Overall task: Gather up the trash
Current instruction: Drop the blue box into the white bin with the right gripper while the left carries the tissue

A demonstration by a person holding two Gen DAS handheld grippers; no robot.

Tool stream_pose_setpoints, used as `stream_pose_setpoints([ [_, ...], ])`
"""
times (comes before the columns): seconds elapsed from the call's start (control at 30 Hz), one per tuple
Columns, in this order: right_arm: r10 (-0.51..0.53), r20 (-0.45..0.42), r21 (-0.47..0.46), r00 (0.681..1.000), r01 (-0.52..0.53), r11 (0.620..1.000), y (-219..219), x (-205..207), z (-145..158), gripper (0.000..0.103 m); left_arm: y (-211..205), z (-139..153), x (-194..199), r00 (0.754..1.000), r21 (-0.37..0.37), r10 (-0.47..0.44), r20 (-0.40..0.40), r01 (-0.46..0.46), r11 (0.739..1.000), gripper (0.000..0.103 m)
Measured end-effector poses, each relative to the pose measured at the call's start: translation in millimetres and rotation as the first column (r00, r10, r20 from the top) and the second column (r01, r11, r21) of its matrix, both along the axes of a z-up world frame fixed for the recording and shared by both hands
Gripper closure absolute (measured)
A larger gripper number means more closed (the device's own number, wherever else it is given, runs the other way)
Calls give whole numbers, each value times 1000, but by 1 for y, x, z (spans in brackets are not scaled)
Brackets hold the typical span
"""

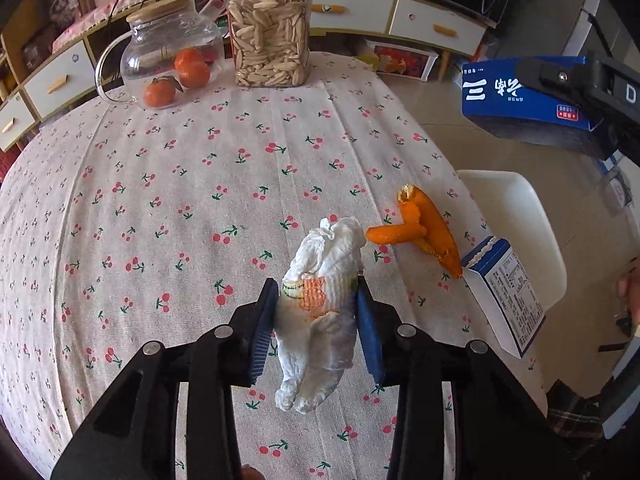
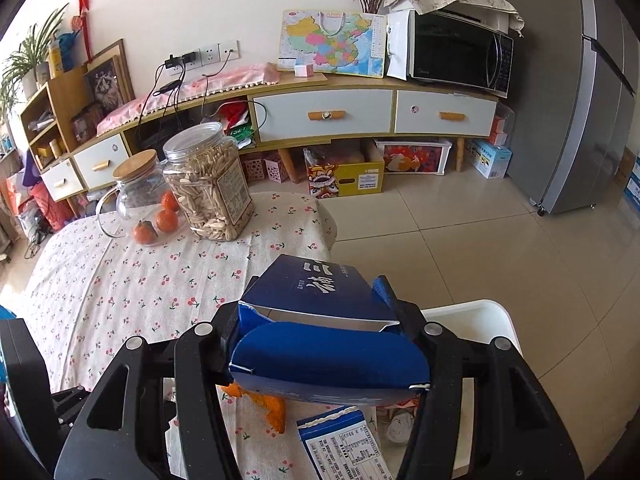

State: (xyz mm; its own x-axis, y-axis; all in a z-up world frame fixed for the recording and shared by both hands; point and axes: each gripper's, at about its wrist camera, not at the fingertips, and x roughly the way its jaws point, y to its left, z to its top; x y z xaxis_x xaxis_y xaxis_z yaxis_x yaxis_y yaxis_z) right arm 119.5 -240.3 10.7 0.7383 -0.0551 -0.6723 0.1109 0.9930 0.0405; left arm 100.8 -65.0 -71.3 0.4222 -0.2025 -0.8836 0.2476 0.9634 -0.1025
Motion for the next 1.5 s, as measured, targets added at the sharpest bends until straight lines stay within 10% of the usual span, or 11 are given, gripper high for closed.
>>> stream_pose_setpoints([
  [0.73, -97, 184, -52, 978, 108, 993, -59, -53, 39, 50, -2, 93, 0, 950, -111, 159, 267, -134, 985, 64],
  [1.37, -294, 69, 51, 953, 291, 955, -186, -73, 6, 49, -153, 99, -9, 959, -72, -38, 280, 60, 996, 64],
  [1.5, -355, 48, 72, 934, 351, 934, -202, -75, 1, 33, -181, 95, -7, 961, -64, -76, 266, 96, 993, 64],
])
